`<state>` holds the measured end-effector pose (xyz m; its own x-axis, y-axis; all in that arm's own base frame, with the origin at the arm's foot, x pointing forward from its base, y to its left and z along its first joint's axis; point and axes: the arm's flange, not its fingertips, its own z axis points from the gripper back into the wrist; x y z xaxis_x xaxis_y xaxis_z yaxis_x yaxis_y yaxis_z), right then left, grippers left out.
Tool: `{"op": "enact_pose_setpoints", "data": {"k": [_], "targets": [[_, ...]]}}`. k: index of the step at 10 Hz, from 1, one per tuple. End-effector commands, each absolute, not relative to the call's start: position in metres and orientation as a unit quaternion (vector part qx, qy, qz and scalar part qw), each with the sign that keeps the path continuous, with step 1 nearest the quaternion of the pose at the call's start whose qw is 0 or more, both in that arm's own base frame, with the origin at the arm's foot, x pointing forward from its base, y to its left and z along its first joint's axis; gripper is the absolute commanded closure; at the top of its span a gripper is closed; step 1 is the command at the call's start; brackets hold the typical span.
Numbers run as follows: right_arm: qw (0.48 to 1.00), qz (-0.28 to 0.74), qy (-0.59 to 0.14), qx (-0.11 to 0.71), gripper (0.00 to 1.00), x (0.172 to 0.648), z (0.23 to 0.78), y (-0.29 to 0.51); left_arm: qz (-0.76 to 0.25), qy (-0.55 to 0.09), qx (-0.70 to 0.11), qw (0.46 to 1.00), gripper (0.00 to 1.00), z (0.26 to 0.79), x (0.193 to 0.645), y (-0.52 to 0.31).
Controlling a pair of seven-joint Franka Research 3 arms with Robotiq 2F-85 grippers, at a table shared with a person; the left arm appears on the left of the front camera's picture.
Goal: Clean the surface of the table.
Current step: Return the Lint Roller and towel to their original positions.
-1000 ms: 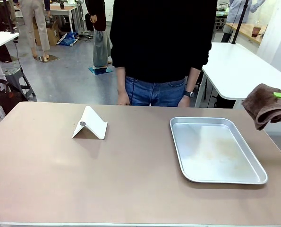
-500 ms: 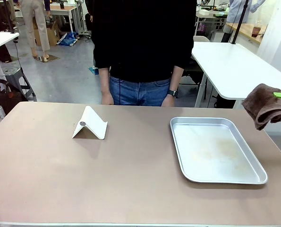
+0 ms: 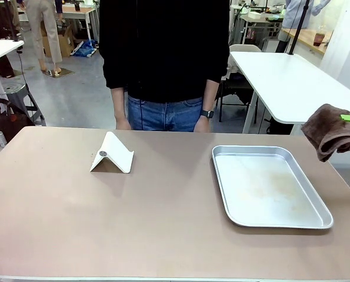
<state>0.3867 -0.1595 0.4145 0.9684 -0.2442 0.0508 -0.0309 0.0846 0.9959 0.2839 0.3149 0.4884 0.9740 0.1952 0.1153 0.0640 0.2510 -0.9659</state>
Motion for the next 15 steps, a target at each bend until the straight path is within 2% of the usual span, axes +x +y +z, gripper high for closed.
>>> {"op": "enact_pose_setpoints", "data": {"k": [1,6,7,9,13,15], "targets": [[0.728,-0.07,-0.103,0.674,0.91,0.387,0.418,-0.159,0.042,-0.107,-0.61,0.784,0.78,0.488,0.28,0.311],[0.729,-0.073,-0.102,0.673,0.91,0.387,0.415,-0.159,0.042,-0.106,-0.611,0.784,0.78,0.488,0.284,0.315],[0.73,-0.049,-0.103,0.674,0.91,0.383,0.424,-0.152,0.028,-0.09,-0.612,0.785,0.78,0.492,0.286,0.306],[0.755,-0.024,-0.117,0.644,0.91,0.39,0.443,-0.114,0.016,-0.065,-0.596,0.8,0.78,0.498,0.294,0.275],[0.771,0.043,-0.109,0.626,0.91,0.402,0.46,-0.022,-0.03,0.001,-0.586,0.809,0.78,0.502,0.312,0.194],[0.782,0.048,-0.131,0.608,0.91,0.407,0.462,0.031,-0.049,0.051,-0.541,0.838,0.78,0.489,0.328,0.134]]}}
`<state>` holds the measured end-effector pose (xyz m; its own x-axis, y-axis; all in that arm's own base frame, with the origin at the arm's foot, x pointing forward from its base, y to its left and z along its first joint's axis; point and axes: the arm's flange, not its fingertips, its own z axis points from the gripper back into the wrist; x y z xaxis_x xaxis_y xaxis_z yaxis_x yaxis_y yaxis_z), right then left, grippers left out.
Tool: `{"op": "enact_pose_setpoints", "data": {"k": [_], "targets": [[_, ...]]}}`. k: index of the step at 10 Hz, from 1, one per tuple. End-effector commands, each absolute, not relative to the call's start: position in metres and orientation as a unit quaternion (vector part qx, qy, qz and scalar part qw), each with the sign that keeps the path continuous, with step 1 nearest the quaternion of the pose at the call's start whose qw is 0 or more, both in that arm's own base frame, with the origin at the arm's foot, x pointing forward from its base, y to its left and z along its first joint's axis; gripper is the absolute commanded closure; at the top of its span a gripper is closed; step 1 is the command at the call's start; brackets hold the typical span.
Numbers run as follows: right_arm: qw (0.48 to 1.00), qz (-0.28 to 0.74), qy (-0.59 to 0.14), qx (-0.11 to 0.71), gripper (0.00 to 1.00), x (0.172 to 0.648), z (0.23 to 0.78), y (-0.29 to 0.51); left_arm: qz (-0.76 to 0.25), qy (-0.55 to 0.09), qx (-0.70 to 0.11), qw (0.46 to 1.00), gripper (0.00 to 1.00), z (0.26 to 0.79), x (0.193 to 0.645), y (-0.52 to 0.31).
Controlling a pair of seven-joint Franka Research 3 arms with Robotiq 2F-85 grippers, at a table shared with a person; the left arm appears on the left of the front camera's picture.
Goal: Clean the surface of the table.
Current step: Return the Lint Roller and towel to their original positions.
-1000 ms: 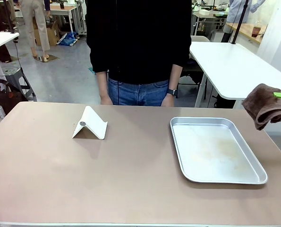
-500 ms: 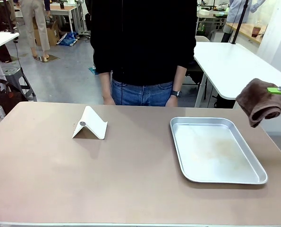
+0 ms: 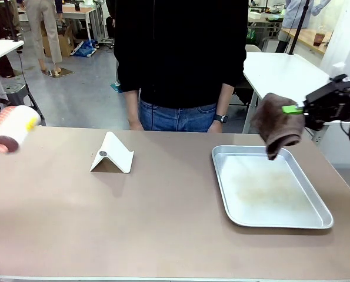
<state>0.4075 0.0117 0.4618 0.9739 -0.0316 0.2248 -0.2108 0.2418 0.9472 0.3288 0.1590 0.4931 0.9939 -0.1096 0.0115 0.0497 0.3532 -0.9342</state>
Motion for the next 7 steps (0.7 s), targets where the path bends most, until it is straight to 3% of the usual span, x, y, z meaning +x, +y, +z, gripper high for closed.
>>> {"op": "enact_pose_setpoints", "data": {"k": [1,4,7], "targets": [[0.78,0.064,-0.123,0.61,0.91,0.405,0.463,0.056,-0.06,0.065,-0.525,0.847,0.78,0.481,0.338,0.111],[0.799,0.083,-0.072,0.591,0.91,0.412,0.43,0.133,-0.055,0.069,-0.524,0.847,0.78,0.465,0.386,0.06],[0.79,0.083,-0.087,0.601,0.91,0.424,0.396,0.181,-0.033,0.024,-0.535,0.844,0.78,0.454,0.417,0.037]]}}
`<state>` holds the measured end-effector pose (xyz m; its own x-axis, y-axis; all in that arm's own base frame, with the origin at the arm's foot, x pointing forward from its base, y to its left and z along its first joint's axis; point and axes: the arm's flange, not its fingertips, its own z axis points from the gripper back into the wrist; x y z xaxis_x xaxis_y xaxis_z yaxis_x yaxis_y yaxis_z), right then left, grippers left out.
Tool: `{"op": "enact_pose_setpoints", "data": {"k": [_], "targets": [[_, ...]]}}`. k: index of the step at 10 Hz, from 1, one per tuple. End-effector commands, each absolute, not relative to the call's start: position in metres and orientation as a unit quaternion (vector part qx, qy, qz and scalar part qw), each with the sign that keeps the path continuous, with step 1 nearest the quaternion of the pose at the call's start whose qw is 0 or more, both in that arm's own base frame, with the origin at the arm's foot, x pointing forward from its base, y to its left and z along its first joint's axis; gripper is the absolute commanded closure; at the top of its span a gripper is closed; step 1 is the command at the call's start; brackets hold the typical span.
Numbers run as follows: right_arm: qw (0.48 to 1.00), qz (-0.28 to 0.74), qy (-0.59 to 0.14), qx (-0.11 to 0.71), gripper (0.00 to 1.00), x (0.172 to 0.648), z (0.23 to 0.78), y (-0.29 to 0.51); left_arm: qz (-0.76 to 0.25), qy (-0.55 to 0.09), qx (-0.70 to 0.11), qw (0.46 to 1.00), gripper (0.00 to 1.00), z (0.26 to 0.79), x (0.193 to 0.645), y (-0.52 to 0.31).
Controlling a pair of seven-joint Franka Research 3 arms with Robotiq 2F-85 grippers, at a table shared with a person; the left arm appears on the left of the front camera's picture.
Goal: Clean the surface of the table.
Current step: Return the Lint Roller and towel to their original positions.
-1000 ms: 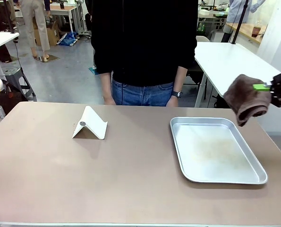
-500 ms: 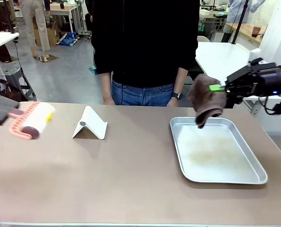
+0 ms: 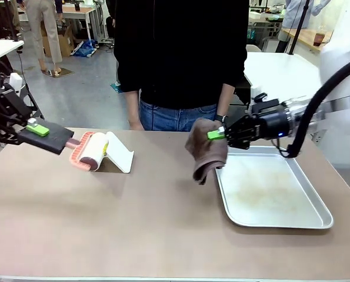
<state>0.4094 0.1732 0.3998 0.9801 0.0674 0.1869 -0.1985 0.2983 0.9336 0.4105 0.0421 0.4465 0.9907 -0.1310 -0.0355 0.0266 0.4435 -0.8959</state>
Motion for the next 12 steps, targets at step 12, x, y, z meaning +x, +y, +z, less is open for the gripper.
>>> {"op": "enact_pose_setpoints", "data": {"k": [12], "targets": [[0.853,0.06,-0.068,0.514,0.91,0.449,0.347,0.239,-0.008,-0.018,-0.454,0.891,0.78,0.415,0.486,-0.016]]}}
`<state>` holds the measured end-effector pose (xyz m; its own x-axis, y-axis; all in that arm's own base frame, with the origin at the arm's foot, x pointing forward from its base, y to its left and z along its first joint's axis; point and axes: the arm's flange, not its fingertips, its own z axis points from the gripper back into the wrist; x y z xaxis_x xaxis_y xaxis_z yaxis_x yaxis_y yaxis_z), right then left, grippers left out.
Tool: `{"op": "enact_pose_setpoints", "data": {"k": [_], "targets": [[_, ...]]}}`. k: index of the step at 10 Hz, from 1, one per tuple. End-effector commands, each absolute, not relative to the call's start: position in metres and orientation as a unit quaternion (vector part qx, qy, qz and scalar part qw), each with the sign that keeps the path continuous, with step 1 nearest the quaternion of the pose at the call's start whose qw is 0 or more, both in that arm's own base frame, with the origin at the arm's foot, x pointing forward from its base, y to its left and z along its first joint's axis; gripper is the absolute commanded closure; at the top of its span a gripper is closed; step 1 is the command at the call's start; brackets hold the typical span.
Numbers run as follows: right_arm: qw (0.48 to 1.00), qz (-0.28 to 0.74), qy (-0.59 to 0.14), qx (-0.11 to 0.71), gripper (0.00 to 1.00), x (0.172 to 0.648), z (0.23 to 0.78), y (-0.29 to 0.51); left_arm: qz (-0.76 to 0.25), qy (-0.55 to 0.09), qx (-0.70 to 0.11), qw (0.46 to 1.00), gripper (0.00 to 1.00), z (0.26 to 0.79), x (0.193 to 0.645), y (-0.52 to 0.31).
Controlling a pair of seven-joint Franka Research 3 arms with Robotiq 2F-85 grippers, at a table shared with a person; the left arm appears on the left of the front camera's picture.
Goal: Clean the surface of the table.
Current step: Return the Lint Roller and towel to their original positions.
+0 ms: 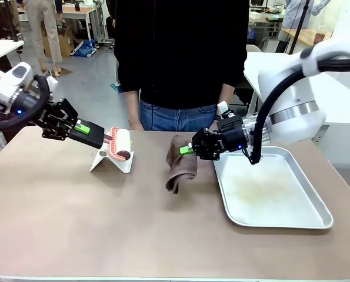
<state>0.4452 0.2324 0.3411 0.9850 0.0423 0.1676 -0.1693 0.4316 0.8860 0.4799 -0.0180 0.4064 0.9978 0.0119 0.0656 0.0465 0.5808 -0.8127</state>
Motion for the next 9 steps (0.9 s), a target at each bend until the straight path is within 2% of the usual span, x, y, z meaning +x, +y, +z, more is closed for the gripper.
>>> {"op": "enact_pose_setpoints", "data": {"k": [1,3,6,9], "targets": [[0.864,0.066,-0.066,0.494,0.91,0.45,0.344,0.243,-0.02,0.01,-0.444,0.896,0.78,0.413,0.501,-0.019],[0.877,0.067,-0.073,0.469,0.91,0.453,0.342,0.24,-0.025,0.048,-0.423,0.905,0.78,0.407,0.526,-0.029],[0.887,0.065,-0.07,0.451,0.91,0.457,0.332,0.239,-0.01,0.047,-0.35,0.936,0.78,0.412,0.547,-0.06],[0.883,0.062,-0.067,0.461,0.91,0.458,0.328,0.233,-0.009,0.023,-0.311,0.95,0.78,0.414,0.554,-0.082]]}}
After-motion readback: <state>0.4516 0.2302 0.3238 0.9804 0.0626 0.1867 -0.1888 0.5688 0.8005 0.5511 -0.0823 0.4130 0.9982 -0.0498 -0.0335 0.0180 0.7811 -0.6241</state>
